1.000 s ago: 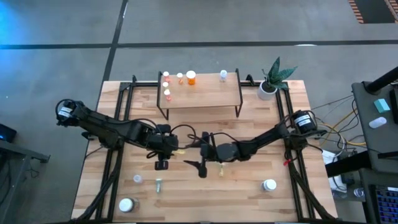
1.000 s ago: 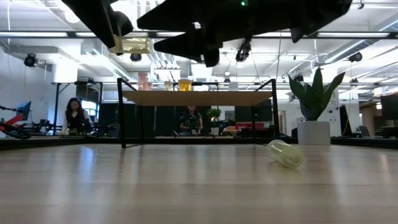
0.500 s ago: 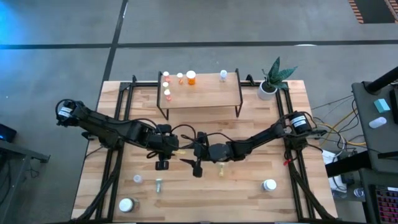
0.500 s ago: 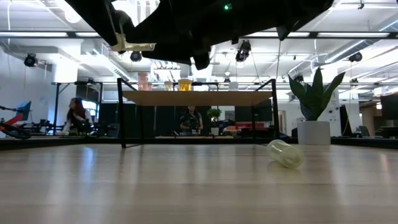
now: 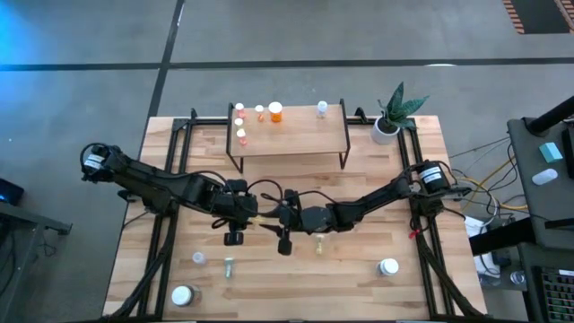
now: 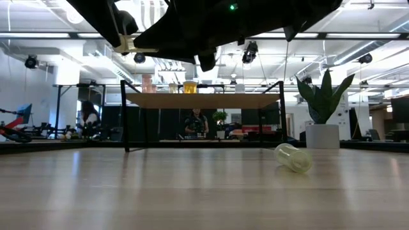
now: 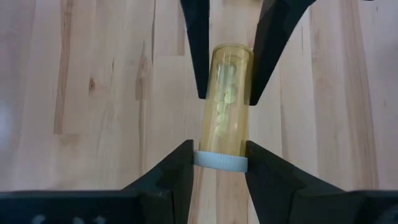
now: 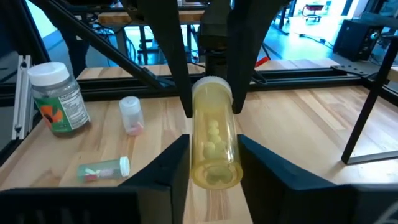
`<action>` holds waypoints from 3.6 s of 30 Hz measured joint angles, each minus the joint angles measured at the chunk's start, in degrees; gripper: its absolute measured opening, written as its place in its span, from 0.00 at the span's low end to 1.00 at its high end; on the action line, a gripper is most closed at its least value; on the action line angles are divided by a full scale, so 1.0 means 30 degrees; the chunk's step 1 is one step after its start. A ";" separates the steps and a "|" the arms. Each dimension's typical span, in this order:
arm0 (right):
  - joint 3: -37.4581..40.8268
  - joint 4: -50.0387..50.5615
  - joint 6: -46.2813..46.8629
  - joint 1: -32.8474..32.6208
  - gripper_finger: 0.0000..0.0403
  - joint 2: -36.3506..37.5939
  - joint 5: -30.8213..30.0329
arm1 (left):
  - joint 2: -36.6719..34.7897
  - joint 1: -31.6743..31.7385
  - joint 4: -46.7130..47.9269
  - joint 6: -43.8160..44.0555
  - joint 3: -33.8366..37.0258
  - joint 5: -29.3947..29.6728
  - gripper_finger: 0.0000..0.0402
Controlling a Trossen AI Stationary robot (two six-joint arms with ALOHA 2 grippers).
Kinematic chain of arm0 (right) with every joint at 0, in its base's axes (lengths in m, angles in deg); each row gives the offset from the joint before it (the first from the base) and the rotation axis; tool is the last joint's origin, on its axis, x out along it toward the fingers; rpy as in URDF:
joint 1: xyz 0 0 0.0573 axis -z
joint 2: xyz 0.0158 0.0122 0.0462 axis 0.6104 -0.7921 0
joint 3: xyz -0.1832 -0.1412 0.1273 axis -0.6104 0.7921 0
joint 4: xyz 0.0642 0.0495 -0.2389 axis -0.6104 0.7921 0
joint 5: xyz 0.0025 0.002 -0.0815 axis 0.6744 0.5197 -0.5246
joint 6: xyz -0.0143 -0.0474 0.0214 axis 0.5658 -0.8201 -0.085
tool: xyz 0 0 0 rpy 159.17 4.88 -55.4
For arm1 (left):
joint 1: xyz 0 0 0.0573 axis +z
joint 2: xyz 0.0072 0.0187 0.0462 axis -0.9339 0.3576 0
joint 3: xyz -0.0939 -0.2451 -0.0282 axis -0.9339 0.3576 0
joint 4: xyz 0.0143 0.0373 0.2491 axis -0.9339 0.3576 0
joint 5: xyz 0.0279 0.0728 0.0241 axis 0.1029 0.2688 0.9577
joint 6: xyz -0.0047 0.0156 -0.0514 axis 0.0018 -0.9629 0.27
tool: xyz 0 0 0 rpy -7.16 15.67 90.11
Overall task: Pick and place medicine bottles onto shelf by color
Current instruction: Put the left yellow pill bottle on the shelf
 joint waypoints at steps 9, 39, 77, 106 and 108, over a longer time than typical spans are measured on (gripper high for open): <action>0.0015 0.0006 0.0007 0.0000 0.25 0.0022 -0.0007 | 0.0000 0.0000 0.0000 0.0080 -0.0016 -0.0007 0.28; 0.0904 -0.2543 0.0027 0.0087 0.24 0.0058 0.0043 | -0.5549 -0.0750 -0.4277 -0.1572 0.1368 0.2409 0.63; 0.4460 -1.1863 0.2559 0.0663 0.25 0.0189 0.4692 | -0.6061 -0.2146 -1.4199 -0.9658 0.7155 0.2121 0.63; 0.4459 -1.1950 0.2914 0.0663 0.28 0.0189 0.4725 | -0.4524 -0.2506 -1.4469 -1.2611 0.6819 0.5027 0.54; 0.4459 -1.1948 0.2914 0.0663 0.28 0.0189 0.4726 | -0.4524 -0.2543 -1.4469 -1.2611 0.6819 0.5020 0.49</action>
